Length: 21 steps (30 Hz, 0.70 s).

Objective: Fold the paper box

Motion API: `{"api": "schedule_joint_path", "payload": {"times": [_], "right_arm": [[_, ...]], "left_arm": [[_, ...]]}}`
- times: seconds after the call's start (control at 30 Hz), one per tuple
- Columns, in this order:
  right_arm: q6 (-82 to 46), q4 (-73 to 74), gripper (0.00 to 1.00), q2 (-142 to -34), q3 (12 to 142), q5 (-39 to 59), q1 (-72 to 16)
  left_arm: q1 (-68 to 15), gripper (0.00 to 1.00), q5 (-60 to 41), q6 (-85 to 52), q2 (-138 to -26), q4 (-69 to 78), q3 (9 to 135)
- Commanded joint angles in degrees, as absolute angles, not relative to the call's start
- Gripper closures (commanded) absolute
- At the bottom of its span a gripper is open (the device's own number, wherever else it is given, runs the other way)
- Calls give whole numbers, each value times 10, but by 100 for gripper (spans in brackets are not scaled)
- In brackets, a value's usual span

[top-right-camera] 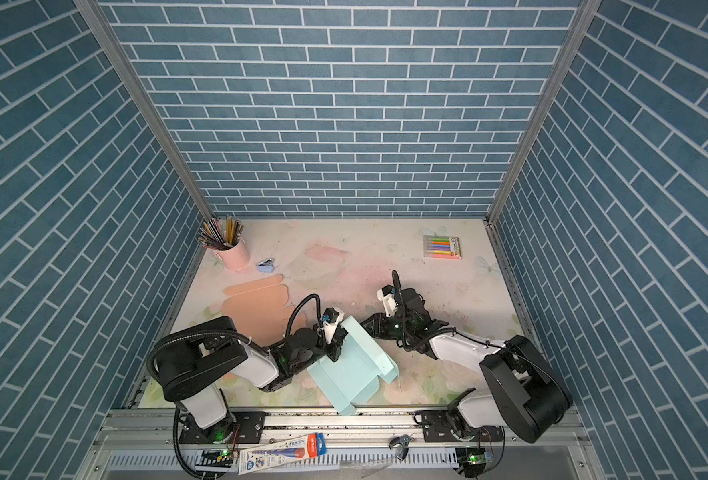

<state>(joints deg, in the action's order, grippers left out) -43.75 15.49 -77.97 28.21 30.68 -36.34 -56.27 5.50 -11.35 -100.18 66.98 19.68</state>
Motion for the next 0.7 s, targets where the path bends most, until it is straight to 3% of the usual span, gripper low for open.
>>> {"api": "schedule_joint_path", "payload": {"times": [0.0, 0.3, 0.67], "right_arm": [[-447, 165, 69, -787, 282, 372, -375], [-401, 71, 69, -761, 315, 329, -361], [-286, -168, 69, -619, 451, 137, -360]], "left_arm": [[-564, 95, 73, -108, -1022, 694, 208], [-570, 94, 88, -101, -1001, 676, 209], [-565, 95, 152, -148, -937, 536, 244]]}}
